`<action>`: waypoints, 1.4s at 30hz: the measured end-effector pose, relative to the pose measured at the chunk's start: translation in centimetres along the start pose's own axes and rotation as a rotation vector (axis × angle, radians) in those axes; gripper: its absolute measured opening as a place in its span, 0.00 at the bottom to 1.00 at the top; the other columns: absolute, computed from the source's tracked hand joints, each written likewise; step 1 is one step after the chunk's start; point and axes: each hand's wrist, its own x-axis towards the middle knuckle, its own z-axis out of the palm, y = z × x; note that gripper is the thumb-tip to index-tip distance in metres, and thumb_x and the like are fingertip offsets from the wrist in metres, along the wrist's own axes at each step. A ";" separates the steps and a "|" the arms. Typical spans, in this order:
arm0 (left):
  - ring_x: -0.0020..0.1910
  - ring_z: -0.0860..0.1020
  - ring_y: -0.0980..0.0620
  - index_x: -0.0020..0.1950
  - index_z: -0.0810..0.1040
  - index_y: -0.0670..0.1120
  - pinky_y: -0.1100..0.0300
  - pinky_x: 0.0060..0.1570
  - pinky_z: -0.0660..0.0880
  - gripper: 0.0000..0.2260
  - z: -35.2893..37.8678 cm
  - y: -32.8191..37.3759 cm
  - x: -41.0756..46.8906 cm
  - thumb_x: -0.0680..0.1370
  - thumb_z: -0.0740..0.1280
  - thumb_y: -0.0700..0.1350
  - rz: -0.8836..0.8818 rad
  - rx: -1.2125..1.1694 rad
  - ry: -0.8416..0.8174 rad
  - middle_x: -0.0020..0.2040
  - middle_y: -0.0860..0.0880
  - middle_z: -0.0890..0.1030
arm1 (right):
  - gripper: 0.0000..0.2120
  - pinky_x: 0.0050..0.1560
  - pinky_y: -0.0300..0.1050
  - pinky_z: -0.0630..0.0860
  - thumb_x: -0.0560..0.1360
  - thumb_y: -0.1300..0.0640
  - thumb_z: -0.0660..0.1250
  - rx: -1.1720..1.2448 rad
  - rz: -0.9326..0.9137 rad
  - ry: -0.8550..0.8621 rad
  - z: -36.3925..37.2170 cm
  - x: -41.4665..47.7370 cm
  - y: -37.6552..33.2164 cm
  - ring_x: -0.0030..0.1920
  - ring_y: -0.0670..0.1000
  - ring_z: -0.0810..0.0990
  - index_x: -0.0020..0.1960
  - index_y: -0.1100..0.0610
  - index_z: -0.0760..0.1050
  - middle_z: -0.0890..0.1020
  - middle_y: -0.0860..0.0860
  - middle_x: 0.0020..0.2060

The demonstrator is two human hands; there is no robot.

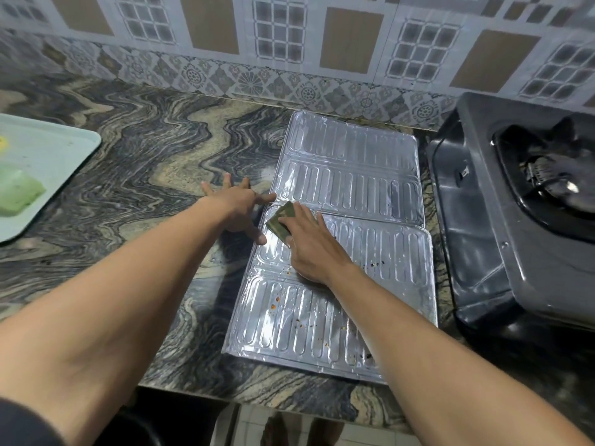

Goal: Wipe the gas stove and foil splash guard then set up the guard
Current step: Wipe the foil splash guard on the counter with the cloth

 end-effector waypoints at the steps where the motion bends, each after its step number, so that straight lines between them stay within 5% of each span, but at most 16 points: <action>1: 0.77 0.38 0.33 0.76 0.52 0.72 0.21 0.65 0.40 0.49 0.0 -0.1 0.0 0.61 0.76 0.67 0.000 0.001 -0.002 0.82 0.46 0.44 | 0.30 0.78 0.56 0.41 0.77 0.66 0.59 -0.021 0.008 0.017 0.2 -0.2 -0.1 0.80 0.55 0.47 0.77 0.54 0.60 0.52 0.56 0.80; 7: 0.77 0.38 0.33 0.75 0.52 0.72 0.21 0.65 0.40 0.50 0.1 -0.2 0.1 0.59 0.75 0.69 -0.003 0.015 -0.005 0.82 0.46 0.44 | 0.33 0.75 0.59 0.50 0.69 0.72 0.61 -0.074 -0.020 0.038 -0.7 -1.0 -0.7 0.74 0.52 0.59 0.70 0.50 0.71 0.68 0.47 0.74; 11: 0.77 0.39 0.32 0.76 0.52 0.72 0.20 0.65 0.41 0.49 0.1 -0.2 0.0 0.60 0.75 0.69 0.000 0.016 -0.004 0.82 0.46 0.44 | 0.29 0.76 0.63 0.44 0.68 0.74 0.61 -0.002 0.062 0.042 -0.8 -1.3 -0.9 0.78 0.53 0.54 0.63 0.49 0.73 0.67 0.49 0.76; 15: 0.78 0.40 0.32 0.76 0.53 0.71 0.20 0.64 0.41 0.49 0.0 -0.1 -0.2 0.61 0.76 0.68 -0.002 0.030 0.005 0.82 0.45 0.45 | 0.22 0.76 0.65 0.39 0.79 0.55 0.57 0.059 0.460 0.299 0.8 -0.5 -3.0 0.80 0.59 0.45 0.73 0.54 0.63 0.55 0.58 0.79; 18: 0.78 0.40 0.32 0.76 0.53 0.71 0.20 0.64 0.41 0.48 0.0 -0.1 -0.1 0.61 0.75 0.68 0.002 0.035 0.003 0.82 0.45 0.45 | 0.32 0.74 0.67 0.34 0.82 0.41 0.46 0.004 0.651 0.167 1.9 0.6 -4.0 0.78 0.64 0.39 0.80 0.57 0.48 0.46 0.66 0.78; 33: 0.78 0.40 0.32 0.76 0.51 0.72 0.19 0.64 0.41 0.49 0.0 -0.3 0.0 0.61 0.74 0.70 -0.001 0.051 -0.013 0.82 0.46 0.44 | 0.34 0.74 0.60 0.29 0.81 0.36 0.38 -0.183 0.411 -0.086 1.0 -1.9 -0.3 0.76 0.59 0.29 0.79 0.53 0.31 0.33 0.59 0.78; 42: 0.78 0.40 0.32 0.77 0.50 0.70 0.19 0.63 0.42 0.49 0.0 0.3 -0.2 0.62 0.73 0.70 -0.004 0.114 -0.007 0.82 0.46 0.44 | 0.35 0.75 0.61 0.31 0.82 0.37 0.38 -0.228 0.410 -0.135 -0.9 -4.1 2.9 0.75 0.59 0.27 0.80 0.56 0.36 0.31 0.59 0.77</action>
